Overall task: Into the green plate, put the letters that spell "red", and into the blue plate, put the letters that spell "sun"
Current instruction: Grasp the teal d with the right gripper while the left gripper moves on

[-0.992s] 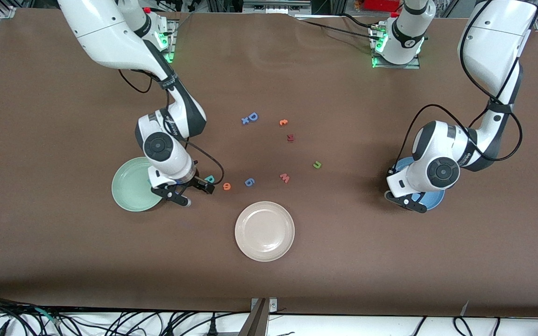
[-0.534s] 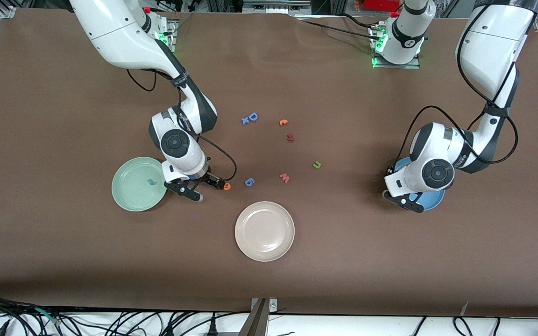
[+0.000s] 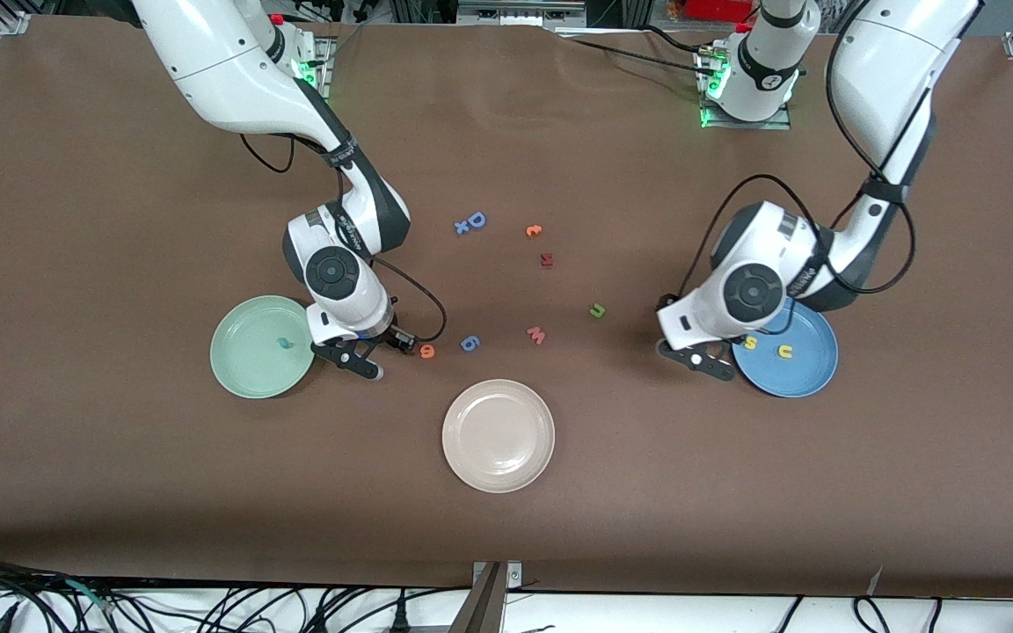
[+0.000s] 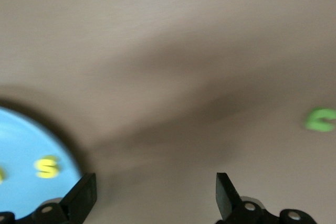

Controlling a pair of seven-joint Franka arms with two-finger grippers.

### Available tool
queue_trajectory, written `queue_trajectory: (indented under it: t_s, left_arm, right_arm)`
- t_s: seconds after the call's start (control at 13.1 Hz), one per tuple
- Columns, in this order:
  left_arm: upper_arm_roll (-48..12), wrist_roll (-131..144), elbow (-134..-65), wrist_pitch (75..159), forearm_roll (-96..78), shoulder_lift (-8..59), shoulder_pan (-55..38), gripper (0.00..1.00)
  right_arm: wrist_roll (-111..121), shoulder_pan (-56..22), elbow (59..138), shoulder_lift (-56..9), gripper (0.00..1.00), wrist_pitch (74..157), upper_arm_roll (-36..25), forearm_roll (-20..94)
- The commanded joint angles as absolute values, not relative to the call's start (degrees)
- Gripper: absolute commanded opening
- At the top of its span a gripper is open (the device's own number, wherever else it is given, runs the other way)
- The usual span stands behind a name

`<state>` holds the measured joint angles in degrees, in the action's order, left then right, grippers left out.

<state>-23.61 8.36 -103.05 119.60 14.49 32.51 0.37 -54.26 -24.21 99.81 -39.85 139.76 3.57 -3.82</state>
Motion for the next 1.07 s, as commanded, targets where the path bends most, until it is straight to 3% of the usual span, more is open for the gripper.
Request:
queue_trajectory:
  t_s: [0.0,0.46,0.99]
  left_arm:
    - [-25.40,14.74,-102.75,120.14,15.99,32.60,-3.22,1.00]
    - [-25.05,22.75,-103.62,131.47,16.17,37.96,-8.70,1.00]
    - [-25.31,31.11,-103.62,132.63,25.58,39.99,-10.28,1.00]
  right_arm:
    - [-54.58,-24.52,98.53,-40.69,0.56,139.57,3.86,-3.16]
    - [-54.49,-24.52,98.53,-40.69,0.48,139.57,4.22,-3.08]
    - [-54.32,-24.35,98.53,-40.87,0.32,139.57,4.22,-3.16]
